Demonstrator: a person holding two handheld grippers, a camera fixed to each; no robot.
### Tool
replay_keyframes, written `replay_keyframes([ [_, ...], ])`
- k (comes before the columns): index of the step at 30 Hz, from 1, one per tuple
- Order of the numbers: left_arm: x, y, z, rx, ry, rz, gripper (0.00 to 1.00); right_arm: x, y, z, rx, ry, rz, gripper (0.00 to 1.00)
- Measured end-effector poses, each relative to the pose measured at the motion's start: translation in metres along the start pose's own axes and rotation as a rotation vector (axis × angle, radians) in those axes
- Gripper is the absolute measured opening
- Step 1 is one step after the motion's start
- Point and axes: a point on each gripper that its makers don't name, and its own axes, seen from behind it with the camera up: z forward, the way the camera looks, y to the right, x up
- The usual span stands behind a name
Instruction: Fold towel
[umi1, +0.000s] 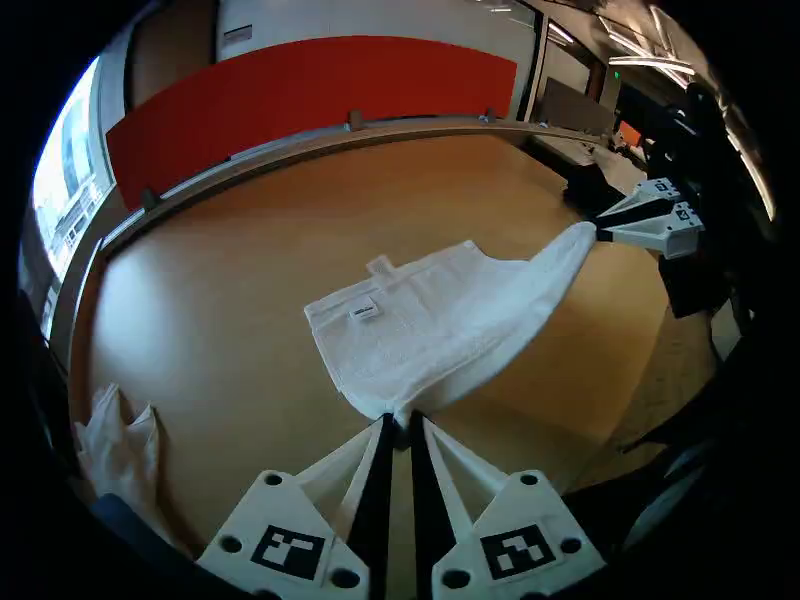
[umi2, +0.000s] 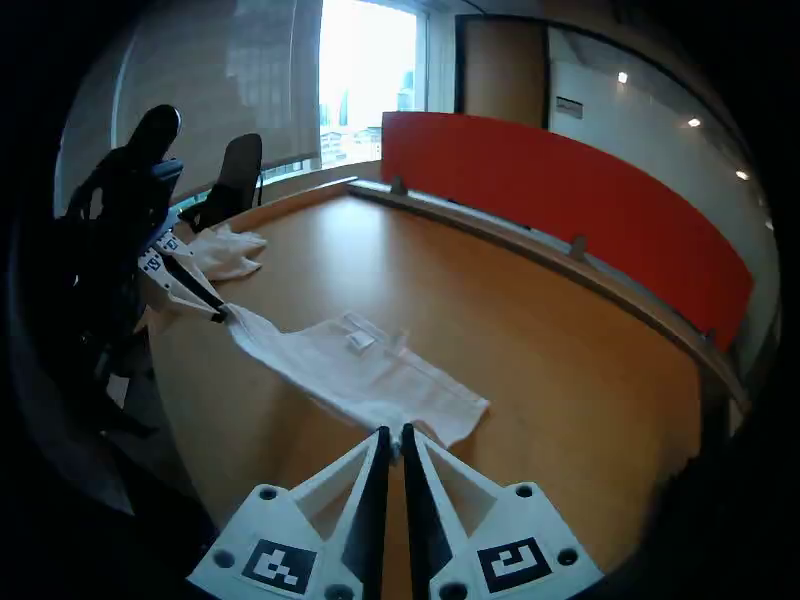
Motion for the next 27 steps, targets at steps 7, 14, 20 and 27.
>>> replay_keyframes([
  [7, 0.01, -0.004, 0.009, -0.005, -0.01, -0.015, 0.12, 0.002, 0.005, 0.006, -0.004, 0.0, 0.005, 0.09],
  [14, 0.027, -0.019, 0.026, 0.006, -0.01, 0.001, 0.12, 0.005, 0.019, 0.019, -0.01, -0.003, 0.013, 0.09],
  [20, 0.039, -0.032, 0.042, 0.012, -0.012, 0.007, 0.12, 0.007, 0.035, 0.037, -0.023, -0.012, 0.024, 0.09],
  [27, 0.05, -0.048, 0.062, 0.021, -0.019, 0.02, 0.12, 0.004, 0.049, 0.057, -0.032, -0.036, 0.029, 0.09],
])
